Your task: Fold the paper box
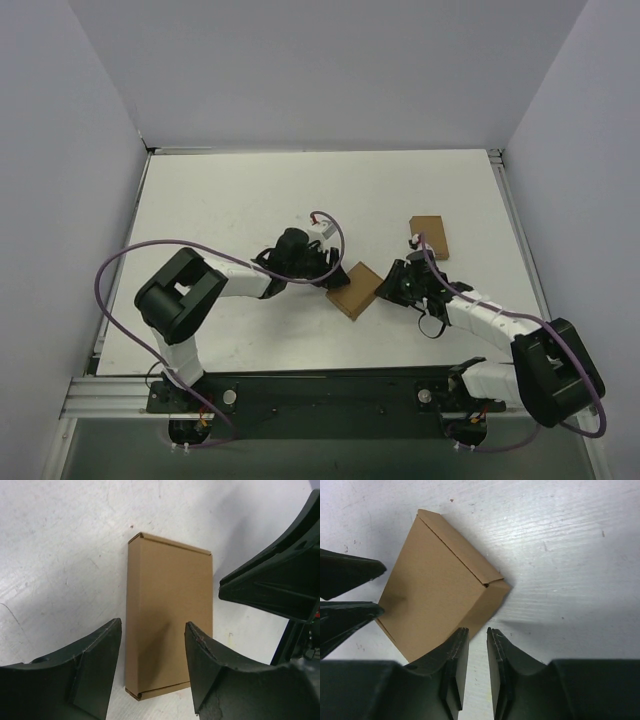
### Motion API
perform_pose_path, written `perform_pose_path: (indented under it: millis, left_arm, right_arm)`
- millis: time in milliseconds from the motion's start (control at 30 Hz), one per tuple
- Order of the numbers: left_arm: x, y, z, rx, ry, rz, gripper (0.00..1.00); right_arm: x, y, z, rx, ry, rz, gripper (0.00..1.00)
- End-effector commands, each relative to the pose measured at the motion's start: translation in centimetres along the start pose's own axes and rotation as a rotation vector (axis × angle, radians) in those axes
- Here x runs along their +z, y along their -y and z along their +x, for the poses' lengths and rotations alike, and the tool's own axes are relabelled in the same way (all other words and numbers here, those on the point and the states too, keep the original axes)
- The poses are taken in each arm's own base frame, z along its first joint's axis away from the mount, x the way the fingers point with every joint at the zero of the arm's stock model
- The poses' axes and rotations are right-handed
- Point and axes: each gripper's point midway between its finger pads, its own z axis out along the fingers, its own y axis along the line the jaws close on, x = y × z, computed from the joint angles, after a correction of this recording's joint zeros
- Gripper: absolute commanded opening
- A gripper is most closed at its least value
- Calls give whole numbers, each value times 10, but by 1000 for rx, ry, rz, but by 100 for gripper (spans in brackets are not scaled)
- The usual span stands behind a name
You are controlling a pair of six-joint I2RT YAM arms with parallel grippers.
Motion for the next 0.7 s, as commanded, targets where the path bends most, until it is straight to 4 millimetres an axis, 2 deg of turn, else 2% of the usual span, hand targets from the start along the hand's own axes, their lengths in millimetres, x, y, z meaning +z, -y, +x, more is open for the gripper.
perform_pose_path:
  millis: [0, 133, 367, 433, 567, 667]
  left_arm:
    - [7, 0, 2, 13, -20, 23, 61]
    - [8, -4, 6, 16, -24, 18, 59]
    - [15, 0, 13, 86, -42, 89, 51]
    - [16, -4, 14, 90, -49, 77, 51]
    - [9, -12, 2, 81, -11, 49, 53]
    - [7, -15, -11, 75, 20, 44, 53]
  right_arm:
    - [14, 2, -1, 21, 12, -1, 18]
    - [22, 14, 4, 22, -12, 56, 7]
    - [36, 12, 6, -15, -37, 38, 4]
    - [35, 21, 5, -11, -37, 86, 1]
    - [25, 36, 0, -30, -19, 161, 0]
    - [20, 39, -8, -43, -1, 186, 0]
